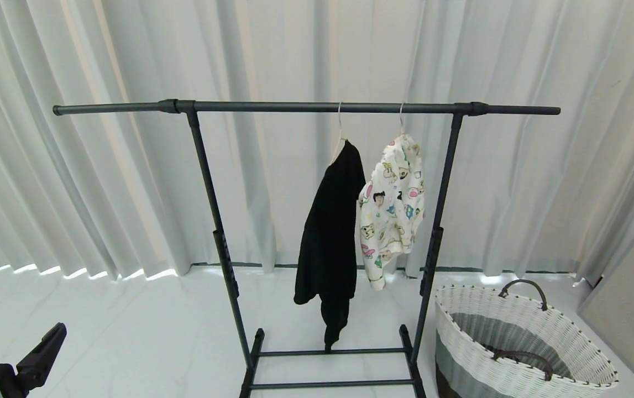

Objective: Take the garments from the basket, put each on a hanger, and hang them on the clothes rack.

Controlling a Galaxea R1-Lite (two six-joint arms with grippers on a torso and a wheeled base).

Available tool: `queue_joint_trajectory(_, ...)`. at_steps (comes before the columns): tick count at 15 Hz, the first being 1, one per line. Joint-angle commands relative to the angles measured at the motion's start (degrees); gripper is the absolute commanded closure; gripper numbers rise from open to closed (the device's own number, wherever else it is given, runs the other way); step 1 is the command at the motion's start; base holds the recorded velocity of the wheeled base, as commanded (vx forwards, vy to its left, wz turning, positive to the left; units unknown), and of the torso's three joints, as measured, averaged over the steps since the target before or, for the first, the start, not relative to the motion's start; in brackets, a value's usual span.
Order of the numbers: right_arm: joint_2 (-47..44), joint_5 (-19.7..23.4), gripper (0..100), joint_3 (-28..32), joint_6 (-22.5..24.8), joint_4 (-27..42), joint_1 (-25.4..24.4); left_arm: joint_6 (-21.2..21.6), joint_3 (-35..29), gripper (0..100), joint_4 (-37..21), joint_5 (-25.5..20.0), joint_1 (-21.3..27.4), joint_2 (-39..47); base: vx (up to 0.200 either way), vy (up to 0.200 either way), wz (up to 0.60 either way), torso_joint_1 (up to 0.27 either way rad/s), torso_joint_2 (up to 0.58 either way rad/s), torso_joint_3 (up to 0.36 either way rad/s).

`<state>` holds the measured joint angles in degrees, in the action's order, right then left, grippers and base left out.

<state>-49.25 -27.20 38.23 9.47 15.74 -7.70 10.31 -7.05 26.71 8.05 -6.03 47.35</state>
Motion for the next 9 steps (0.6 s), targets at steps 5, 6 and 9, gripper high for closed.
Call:
queue_joint_trajectory(5,5.13,0.04,0,-5.09,0.02,0.08,1.55,-0.21,4.85,0,0.01,0.13,-2.14,-4.28,0.000,0.000,0.00,-0.211,0.50,0.274)
queue_joint_trajectory(6,6.62,0.04,0,-6.68,-0.07,0.08,2.26,-0.21,5.82,0,0.01,0.13,-2.67,-5.51,0.000,0.000,0.00,-0.207,0.50,0.286)
queue_joint_trajectory(9,11.46,0.13,0,-10.72,-0.16,0.26,5.16,-0.03,7.05,0,-1.40,-0.22,-2.49,-11.75,0.000,0.000,0.00,-0.196,0.48,0.290)
